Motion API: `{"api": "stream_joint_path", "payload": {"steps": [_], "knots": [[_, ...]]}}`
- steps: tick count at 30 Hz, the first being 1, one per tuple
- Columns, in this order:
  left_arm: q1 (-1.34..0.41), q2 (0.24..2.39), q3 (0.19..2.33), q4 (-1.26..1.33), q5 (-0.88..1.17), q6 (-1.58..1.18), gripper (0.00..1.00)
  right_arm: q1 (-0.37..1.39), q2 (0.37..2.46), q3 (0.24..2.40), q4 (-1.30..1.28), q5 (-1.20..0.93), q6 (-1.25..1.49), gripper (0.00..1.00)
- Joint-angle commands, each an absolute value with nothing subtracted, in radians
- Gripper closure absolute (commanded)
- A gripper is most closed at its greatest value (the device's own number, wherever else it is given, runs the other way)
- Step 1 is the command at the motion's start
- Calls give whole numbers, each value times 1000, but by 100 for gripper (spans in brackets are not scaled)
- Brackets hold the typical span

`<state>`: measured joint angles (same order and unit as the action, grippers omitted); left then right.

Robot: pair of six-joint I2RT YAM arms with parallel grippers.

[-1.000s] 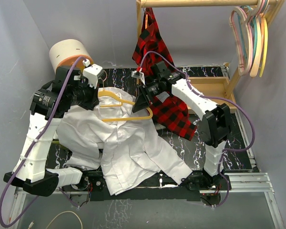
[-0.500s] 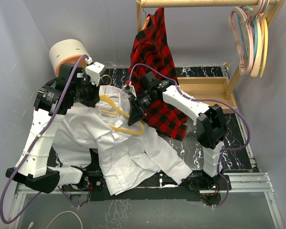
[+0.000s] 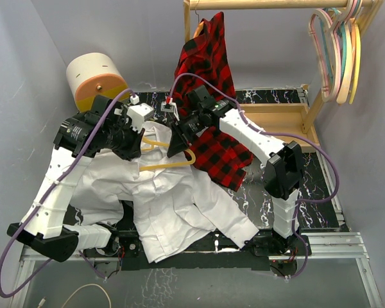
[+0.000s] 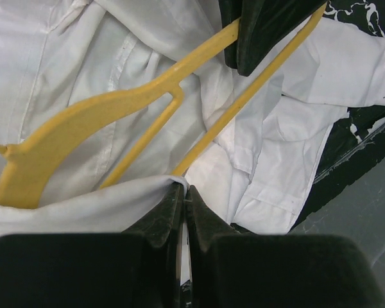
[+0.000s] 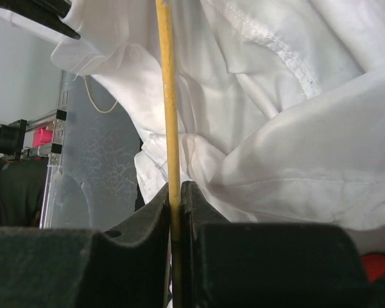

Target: Place the shirt on the hanger

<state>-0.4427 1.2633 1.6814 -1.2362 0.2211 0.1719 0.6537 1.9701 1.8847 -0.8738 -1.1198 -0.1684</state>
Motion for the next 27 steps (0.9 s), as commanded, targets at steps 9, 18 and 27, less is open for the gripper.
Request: {"api": "stream_joint_path", "payload": {"steps": [9, 18, 27], "knots": [[-447, 1182, 1652, -1080, 100, 209, 5, 671, 1873, 1720, -707, -1128, -149, 92], [-228, 1277, 1793, -1257, 365, 376, 3, 678, 1870, 1641, -652, -1121, -148, 92], [-4, 1251, 1647, -1199, 521, 472, 8, 679, 1888, 1628, -644, -1092, -148, 92]]}}
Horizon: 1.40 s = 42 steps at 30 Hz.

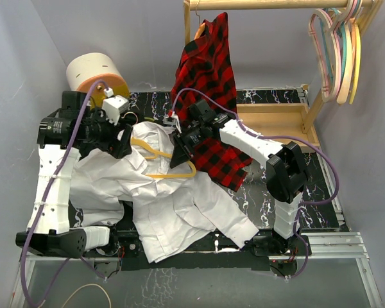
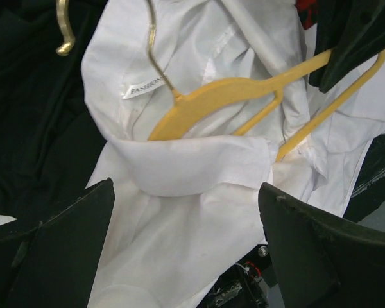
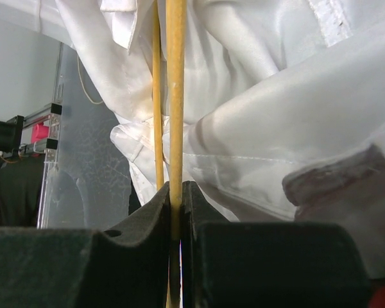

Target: Place the shirt on the hanger

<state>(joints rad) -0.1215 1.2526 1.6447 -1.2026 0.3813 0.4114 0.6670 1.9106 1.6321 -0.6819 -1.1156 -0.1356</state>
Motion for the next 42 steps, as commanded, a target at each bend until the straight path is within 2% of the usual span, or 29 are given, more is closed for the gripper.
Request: {"api": "stream_joint_path", "payload": {"steps": [1, 3, 5, 15, 20, 23, 28, 33, 38, 40, 42], "knots": [[36, 1272, 1655, -1204, 560, 475, 12, 679, 1889, 1625, -644, -1093, -150, 92], [99, 1322, 1674, -1212, 620, 463, 22, 678, 1891, 1622, -646, -1091, -153, 92], [119, 1374, 1704, -1231, 660, 457, 27, 679, 1893, 1620, -651, -1093, -156, 92], [120, 1535, 1835, -1276, 748, 450, 28, 679, 1887, 1596, -656, -1101, -172, 92], [120, 1574, 1877, -1426, 834, 666, 33, 679, 1892, 1601, -663, -1081, -174, 92], [120, 1541, 1822, -1433, 814, 755, 36, 679, 1904, 1637, -677, -1065, -171, 92], [120, 1528, 1756, -1434, 727, 819, 37, 679, 1921, 1678, -691, -1069, -169, 92], [120, 1514, 1702, -1433, 726, 843, 36, 678, 1930, 1682, -698, -1071, -169, 92], [120, 1486, 1630, -1433, 764, 877, 27, 679, 1927, 1679, -698, -1072, -166, 92], [120, 1472, 1618, -1433, 794, 890, 36, 678, 1926, 1683, -697, -1065, -162, 92], [118, 1463, 1618, -1433, 834, 889, 53, 679, 1930, 1694, -693, -1060, -151, 92]]}}
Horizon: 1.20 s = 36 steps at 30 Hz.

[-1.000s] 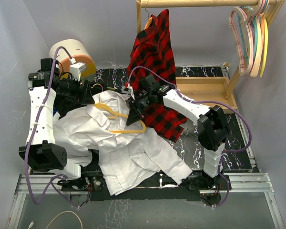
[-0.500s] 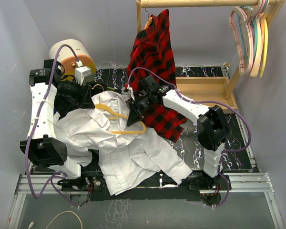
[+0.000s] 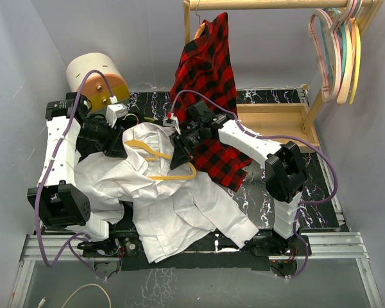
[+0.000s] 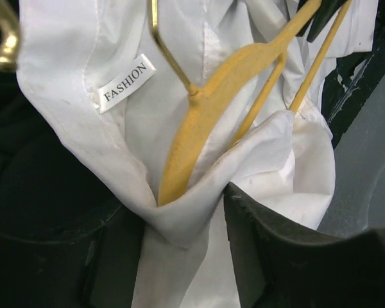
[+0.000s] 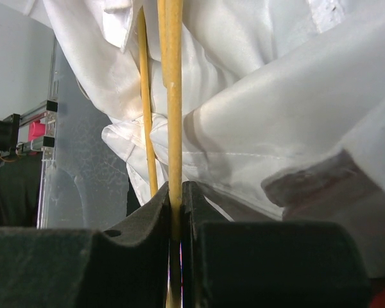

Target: Place the shirt on the hanger

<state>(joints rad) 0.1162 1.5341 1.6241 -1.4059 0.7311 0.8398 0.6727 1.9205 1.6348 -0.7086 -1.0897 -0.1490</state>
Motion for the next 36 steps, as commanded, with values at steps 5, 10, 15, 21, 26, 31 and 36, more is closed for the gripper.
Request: {"api": "stream_joint_path", "payload": {"steps": [5, 10, 15, 21, 26, 31, 36], "knots": [[101, 1450, 1621, -1431, 934, 855, 93, 680, 1960, 1755, -684, -1060, -109, 92], [80, 1430, 1608, -1431, 927, 846, 72, 683, 1963, 1778, -668, -1048, -82, 92], [70, 1416, 1612, -1431, 927, 820, 44, 684, 1941, 1766, -620, -1022, -41, 92], [37, 1384, 1631, -1431, 950, 795, 73, 685, 1924, 1759, -530, -965, 54, 92], [27, 1373, 1604, -1433, 939, 803, 100, 684, 1916, 1735, -483, -909, 84, 92], [24, 1304, 1618, -1433, 950, 856, 100, 684, 1863, 1694, -397, -862, 133, 92], [16, 1260, 1707, -1431, 980, 845, 100, 684, 1719, 1620, -328, -730, 171, 86]]}}
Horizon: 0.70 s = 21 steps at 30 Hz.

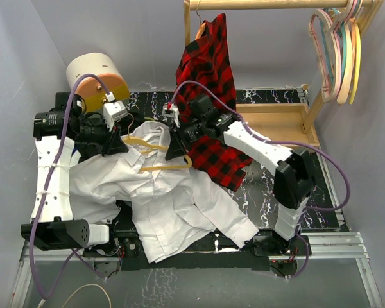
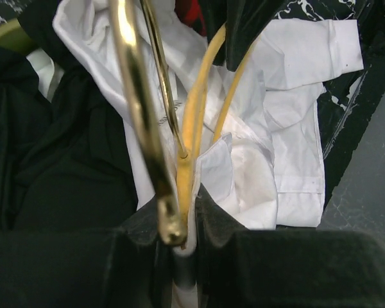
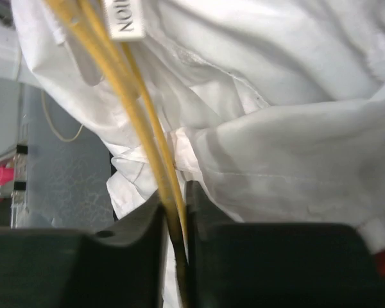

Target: Place the shirt on the hanger

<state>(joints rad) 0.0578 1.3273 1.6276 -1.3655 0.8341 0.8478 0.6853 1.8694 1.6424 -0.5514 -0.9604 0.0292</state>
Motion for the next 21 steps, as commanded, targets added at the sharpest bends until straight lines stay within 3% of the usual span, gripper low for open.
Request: {"api": "stream_joint_path", "payload": {"steps": [1, 5, 9, 12, 15, 21], "knots": [[5, 1254, 1724, -1432, 974, 833, 100, 684, 1676, 1602, -328, -673, 175, 72], [-37, 1233, 1770, -1433, 920, 796, 100, 680, 1497, 1493, -318, -504, 175, 38], [-62, 1192, 1807, -1431, 917, 780, 100, 640, 1299, 1358, -232, -338, 218, 19], [-63, 1160, 1833, -1431, 930, 785, 100, 517, 1217, 1279, -177, -341, 287, 17], [-64, 1132, 1849, -1431, 938, 806, 100, 392, 1213, 1214, -124, -479, 339, 21], [-63, 1073, 1835, -1430, 975, 873, 100, 373, 1292, 1175, -1, -701, 366, 35]]}}
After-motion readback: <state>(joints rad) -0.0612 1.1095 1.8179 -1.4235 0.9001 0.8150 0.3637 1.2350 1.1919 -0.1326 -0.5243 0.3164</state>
